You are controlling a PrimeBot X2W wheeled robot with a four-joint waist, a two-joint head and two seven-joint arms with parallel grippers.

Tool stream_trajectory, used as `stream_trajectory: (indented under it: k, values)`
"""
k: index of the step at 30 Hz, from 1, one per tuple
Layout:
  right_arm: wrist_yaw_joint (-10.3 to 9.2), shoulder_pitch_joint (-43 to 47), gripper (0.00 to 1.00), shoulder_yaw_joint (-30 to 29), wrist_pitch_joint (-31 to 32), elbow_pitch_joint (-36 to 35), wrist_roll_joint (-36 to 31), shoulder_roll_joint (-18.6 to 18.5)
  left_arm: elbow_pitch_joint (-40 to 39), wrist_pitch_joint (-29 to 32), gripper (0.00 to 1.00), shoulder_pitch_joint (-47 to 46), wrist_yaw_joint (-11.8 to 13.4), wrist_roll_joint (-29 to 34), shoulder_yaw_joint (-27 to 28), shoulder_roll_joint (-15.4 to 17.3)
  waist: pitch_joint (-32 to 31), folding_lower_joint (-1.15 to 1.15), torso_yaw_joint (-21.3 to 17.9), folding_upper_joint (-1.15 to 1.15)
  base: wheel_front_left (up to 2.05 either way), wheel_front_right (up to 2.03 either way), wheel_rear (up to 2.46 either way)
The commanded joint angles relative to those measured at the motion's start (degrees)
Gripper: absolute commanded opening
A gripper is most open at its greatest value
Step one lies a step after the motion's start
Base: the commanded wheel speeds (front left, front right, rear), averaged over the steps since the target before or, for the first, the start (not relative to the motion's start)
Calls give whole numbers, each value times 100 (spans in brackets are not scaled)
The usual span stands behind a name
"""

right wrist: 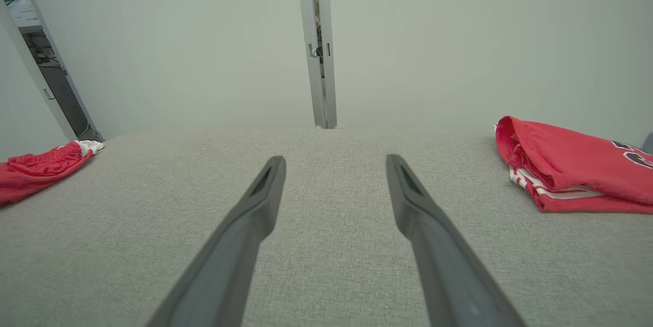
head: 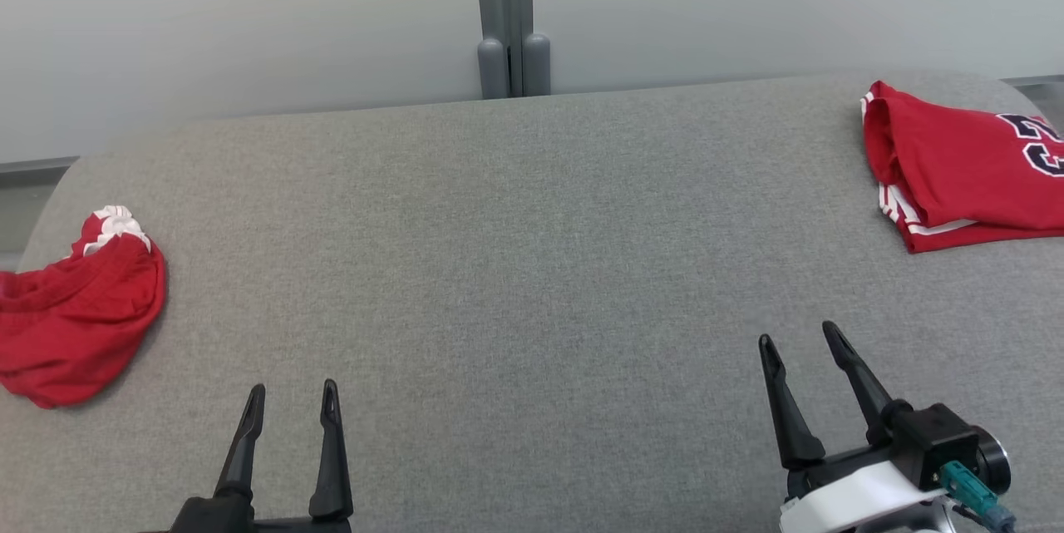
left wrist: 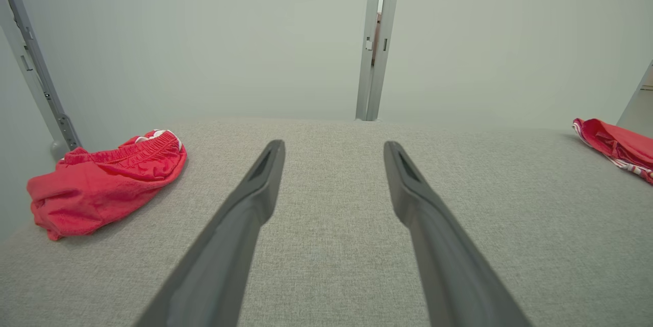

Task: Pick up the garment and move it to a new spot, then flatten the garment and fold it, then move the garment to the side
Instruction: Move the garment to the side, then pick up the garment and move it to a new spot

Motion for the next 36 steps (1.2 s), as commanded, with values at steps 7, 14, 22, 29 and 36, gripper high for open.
stream_trajectory:
  k: [7,14,22,29,36]
  values:
    - [-7,297,100,14,-13,69,35,0,100,-1,100,133,13,96,-1,12,-217,1,-11,0,0,0,0]
    - [-7,373,100,47,-14,57,8,9,155,0,100,183,17,125,-11,12,-262,1,27,0,0,0,0]
    - [-6,394,100,43,-14,74,25,1,185,0,100,208,12,134,-14,12,-278,1,24,0,0,0,0]
    - [-6,410,100,68,-14,140,64,-18,190,0,100,204,-20,140,-26,12,-286,1,16,0,0,0,0]
    - [-6,406,100,70,-14,154,73,-34,196,0,100,164,-12,140,-29,12,-278,1,48,0,0,0,0]
